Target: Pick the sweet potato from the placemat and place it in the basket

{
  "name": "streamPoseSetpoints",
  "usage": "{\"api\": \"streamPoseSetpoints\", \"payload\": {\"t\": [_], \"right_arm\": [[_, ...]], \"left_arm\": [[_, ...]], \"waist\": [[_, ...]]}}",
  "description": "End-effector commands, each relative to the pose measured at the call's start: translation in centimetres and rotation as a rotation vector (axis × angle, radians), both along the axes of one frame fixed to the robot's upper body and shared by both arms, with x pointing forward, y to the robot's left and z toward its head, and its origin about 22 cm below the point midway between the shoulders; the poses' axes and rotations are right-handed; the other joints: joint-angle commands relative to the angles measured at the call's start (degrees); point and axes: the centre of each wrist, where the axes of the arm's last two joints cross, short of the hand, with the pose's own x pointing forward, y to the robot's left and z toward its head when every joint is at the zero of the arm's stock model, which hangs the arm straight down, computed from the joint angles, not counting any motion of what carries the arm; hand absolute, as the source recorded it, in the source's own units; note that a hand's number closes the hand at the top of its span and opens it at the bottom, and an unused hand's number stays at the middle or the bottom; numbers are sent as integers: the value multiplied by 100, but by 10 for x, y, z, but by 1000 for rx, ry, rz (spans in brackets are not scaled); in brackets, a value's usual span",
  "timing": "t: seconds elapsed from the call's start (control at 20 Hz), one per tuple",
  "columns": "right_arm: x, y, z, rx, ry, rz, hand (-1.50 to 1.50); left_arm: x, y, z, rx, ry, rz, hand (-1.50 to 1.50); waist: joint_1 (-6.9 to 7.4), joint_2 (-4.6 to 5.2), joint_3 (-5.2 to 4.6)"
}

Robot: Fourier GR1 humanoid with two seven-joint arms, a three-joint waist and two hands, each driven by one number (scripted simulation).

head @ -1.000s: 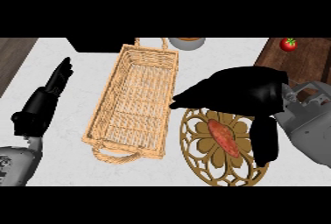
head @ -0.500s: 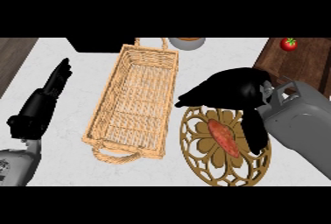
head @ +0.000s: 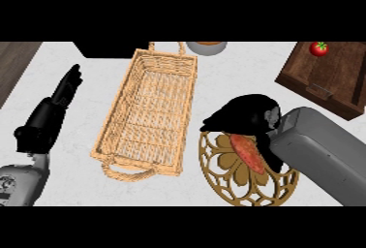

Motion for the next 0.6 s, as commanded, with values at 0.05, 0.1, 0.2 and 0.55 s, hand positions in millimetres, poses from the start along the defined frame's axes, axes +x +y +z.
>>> {"api": "streamPoseSetpoints", "payload": {"t": [0.05, 0.1, 0.2, 0.55], "right_arm": [[2, -4, -30, -39, 2, 21, -150], [-2, -27, -36, -33, -2, 19, -150], [13, -18, -41, -16, -14, 3, -150], [3, -27, -74, 25, -19, 10, -150]], "left_arm": [[-1, 11, 0, 0, -5, 3, 0], [8, 13, 3, 7, 0, 5, 0], [6, 10, -1, -2, -5, -3, 0], [-3, 32, -5, 6, 1, 16, 0]], "waist": [[-9, -5, -2], [-36, -1, 0], [-17, -1, -2], [-37, -12, -2]]}}
